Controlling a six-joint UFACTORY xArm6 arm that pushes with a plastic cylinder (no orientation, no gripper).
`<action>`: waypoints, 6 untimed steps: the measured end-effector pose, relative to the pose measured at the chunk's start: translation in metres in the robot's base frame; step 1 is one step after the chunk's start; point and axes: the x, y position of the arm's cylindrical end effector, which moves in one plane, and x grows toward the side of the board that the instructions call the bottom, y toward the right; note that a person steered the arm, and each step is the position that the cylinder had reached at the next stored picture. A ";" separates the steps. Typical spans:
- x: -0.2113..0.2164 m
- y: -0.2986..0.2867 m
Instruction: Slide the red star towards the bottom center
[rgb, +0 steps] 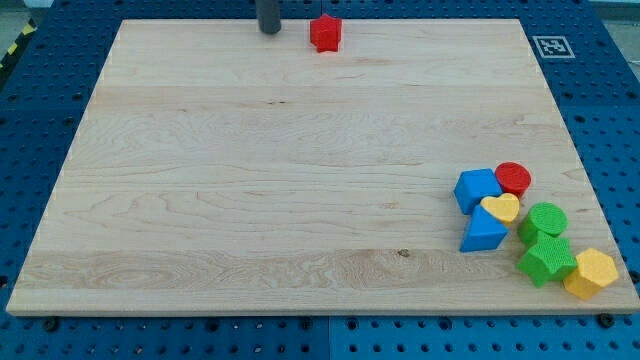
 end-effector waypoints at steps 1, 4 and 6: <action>0.007 0.019; 0.046 0.111; 0.128 0.111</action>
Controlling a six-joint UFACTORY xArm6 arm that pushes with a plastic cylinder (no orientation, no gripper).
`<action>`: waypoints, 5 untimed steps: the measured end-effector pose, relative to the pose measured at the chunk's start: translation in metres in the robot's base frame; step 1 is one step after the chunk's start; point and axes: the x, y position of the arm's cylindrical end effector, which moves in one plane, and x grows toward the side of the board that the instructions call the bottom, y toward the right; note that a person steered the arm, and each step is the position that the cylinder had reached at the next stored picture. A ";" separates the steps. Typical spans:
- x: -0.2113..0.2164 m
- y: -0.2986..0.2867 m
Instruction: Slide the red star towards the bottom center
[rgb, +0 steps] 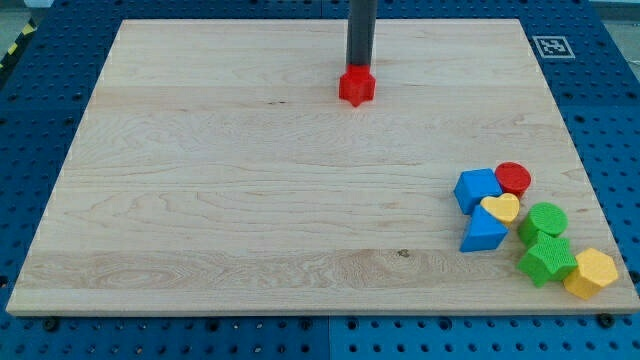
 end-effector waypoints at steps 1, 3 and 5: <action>0.044 0.000; 0.129 -0.010; 0.175 -0.067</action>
